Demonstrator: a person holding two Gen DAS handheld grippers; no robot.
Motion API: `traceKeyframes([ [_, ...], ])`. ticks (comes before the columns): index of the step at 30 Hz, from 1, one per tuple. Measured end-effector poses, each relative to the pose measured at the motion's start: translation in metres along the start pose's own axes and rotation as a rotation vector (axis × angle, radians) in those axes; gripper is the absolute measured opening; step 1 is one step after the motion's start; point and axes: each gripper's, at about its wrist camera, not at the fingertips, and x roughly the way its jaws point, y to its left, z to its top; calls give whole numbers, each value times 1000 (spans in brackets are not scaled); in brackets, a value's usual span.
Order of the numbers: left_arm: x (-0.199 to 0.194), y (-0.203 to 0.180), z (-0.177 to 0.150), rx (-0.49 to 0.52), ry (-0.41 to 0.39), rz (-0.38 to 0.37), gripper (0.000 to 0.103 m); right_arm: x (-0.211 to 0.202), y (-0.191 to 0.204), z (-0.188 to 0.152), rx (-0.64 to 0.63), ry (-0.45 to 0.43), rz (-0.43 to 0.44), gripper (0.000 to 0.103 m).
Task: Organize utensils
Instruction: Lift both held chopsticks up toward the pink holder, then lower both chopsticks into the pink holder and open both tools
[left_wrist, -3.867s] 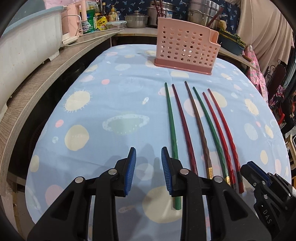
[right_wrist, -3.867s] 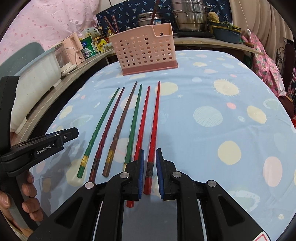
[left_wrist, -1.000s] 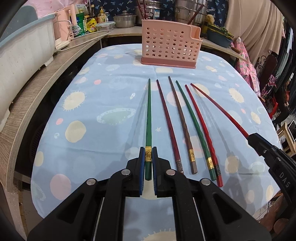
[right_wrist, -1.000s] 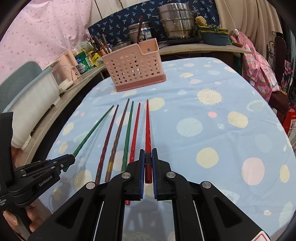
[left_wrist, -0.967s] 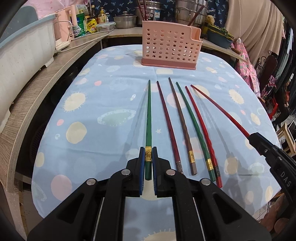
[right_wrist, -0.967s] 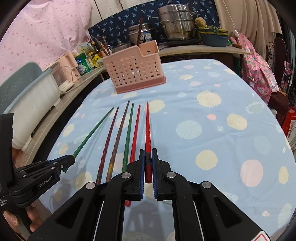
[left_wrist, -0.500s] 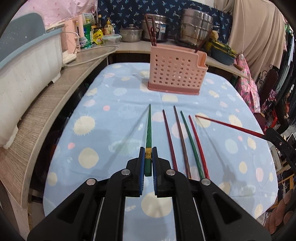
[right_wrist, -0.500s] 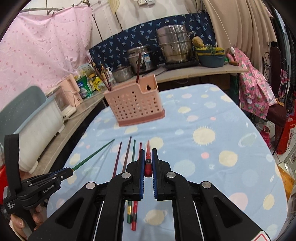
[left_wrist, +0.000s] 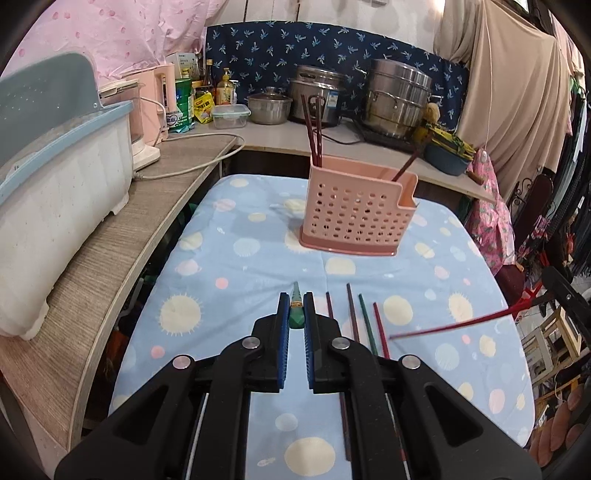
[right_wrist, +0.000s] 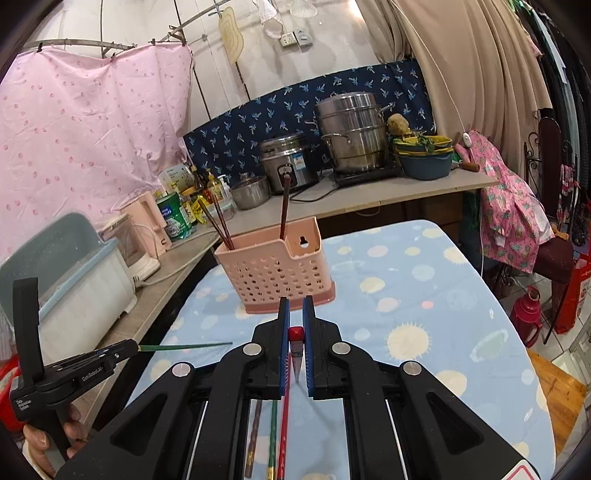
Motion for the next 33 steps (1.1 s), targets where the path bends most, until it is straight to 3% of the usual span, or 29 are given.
traceKeyframes([
  [18, -9, -10, 69, -10, -91, -59, 7, 23, 3, 54, 50, -48, 64, 7],
  [33, -40, -27, 178, -29, -321, -82, 7, 38, 15, 161, 105, -212, 189, 7],
])
